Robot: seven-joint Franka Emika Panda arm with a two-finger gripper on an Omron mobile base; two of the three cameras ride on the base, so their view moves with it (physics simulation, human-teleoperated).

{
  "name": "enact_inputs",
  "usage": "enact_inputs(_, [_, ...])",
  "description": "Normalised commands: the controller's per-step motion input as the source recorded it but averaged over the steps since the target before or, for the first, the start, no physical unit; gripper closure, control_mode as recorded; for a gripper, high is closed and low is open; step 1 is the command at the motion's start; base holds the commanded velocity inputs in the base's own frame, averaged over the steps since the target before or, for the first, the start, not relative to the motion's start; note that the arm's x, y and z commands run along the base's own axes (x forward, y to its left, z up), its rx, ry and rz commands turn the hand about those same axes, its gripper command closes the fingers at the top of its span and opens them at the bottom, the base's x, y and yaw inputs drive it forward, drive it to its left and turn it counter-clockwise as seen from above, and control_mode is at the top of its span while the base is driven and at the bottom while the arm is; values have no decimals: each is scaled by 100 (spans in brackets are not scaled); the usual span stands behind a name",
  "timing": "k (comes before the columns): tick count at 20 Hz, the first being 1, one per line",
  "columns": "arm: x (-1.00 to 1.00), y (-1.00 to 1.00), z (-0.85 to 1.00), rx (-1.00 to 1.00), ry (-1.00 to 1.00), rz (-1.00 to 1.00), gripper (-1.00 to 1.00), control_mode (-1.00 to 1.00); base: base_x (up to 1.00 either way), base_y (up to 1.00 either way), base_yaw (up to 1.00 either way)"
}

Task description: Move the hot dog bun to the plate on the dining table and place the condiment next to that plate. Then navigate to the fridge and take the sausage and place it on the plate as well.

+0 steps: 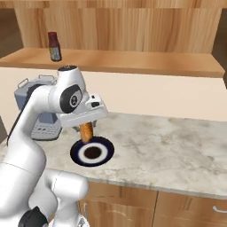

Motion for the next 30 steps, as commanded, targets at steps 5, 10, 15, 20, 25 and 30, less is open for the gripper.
enact_inputs(5, [0, 0, 0, 0, 0, 0, 100, 100, -56, 7, -75])
enact_inputs(10, [0, 0, 0, 0, 0, 0, 100, 100, -31, 1, -91])
enact_inputs(15, [0, 0, 0, 0, 0, 0, 100, 100, -10, 0, -99])
enact_inputs(20, [0, 0, 0, 0, 0, 0, 100, 100, -13, 0, -97])
enact_inputs(25, [0, 0, 0, 0, 0, 0, 100, 100, -24, 0, -92])
enact_inputs(30, [0, 0, 0, 0, 0, 0, 100, 100, -43, -8, -79])
